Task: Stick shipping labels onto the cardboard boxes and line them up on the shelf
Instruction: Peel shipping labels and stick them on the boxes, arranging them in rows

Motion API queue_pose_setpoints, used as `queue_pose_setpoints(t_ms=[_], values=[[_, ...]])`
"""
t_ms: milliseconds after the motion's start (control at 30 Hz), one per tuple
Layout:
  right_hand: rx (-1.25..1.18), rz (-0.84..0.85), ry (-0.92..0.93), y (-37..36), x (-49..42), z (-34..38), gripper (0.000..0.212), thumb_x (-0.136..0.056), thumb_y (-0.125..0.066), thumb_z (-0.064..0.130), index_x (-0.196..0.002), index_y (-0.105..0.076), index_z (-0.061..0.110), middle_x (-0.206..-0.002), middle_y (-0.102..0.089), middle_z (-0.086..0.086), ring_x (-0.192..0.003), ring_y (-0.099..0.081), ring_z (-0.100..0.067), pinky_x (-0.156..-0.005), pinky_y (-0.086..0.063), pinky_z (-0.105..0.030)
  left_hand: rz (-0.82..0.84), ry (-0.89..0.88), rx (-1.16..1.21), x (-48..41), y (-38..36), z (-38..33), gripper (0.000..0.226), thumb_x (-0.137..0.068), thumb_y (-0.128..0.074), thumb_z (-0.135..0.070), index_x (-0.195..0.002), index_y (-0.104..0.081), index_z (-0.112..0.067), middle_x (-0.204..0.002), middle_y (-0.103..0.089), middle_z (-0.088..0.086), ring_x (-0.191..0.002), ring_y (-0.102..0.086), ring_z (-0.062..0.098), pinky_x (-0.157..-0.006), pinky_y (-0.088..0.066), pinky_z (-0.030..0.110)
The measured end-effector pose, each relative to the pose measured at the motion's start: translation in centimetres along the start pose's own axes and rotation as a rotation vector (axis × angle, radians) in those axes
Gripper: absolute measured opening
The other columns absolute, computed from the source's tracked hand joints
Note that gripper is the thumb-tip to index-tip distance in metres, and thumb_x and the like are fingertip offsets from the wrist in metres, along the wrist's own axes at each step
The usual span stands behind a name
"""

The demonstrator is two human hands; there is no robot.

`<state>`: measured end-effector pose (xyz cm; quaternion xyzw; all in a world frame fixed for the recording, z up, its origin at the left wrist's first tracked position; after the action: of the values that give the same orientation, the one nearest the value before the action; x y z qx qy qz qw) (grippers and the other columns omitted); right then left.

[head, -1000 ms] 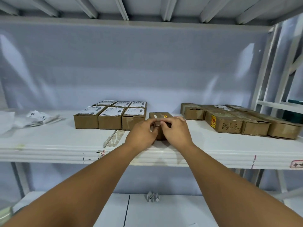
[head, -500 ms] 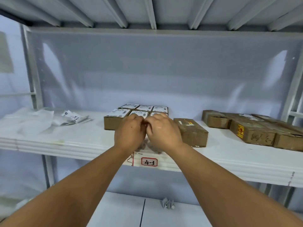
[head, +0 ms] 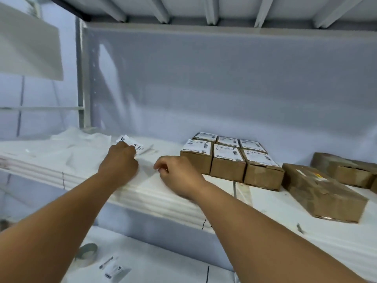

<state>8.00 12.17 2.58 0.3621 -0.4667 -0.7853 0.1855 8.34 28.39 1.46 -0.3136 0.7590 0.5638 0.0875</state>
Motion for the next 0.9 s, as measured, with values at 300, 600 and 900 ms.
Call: queue_pose_setpoints(t_ms=[300, 600, 900], values=[[0.066, 0.005, -0.016, -4.9, -10.2, 1.6, 0.043, -0.084, -0.049, 0.001, -0.125, -0.057, 0.010, -0.125, -0.059, -0.012, -0.119, -0.050, -0.031, -0.096, -0.044, -0.039, 0.121, 0.123, -0.068, -1.4, -3.2, 2.8, 0.032, -0.086, -0.047, -0.040, -0.103, -0.047, -0.013, -0.105, -0.054, 0.008, -0.100, -0.048, 0.030, -0.080, -0.036, 0.035], [-0.094, 0.097, -0.084, -8.0, -12.8, -0.9, 0.033, -0.096, -0.044, 0.026, -0.125, -0.059, 0.024, -0.131, -0.056, -0.007, -0.127, -0.043, -0.025, -0.103, -0.038, -0.037, 0.126, 0.087, -0.152, -0.5, -2.1, 1.1, 0.034, -0.096, -0.030, -0.020, -0.124, -0.044, -0.006, -0.125, -0.048, 0.012, -0.118, -0.038, 0.034, -0.102, -0.026, 0.036], [0.117, -0.032, -0.295, -6.4, -11.5, -2.0, 0.052, -0.088, -0.045, 0.061, -0.101, -0.063, 0.013, -0.113, -0.055, -0.009, -0.108, -0.053, -0.029, -0.081, -0.040, -0.033, 0.168, 0.078, -0.242, -0.7, -2.3, 1.2, 0.041, -0.097, -0.027, -0.020, -0.130, -0.043, -0.002, -0.131, -0.046, 0.012, -0.135, -0.025, 0.036, -0.116, -0.008, 0.041]])
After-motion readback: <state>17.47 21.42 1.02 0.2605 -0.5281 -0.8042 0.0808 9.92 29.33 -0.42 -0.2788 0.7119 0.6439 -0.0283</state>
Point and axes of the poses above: each hand's wrist, its own x-axis away from the middle knuckle, its own y-axis out of the back of the hand, z = x × y, the point moved 6 cm from there along -x, towards the middle knuckle
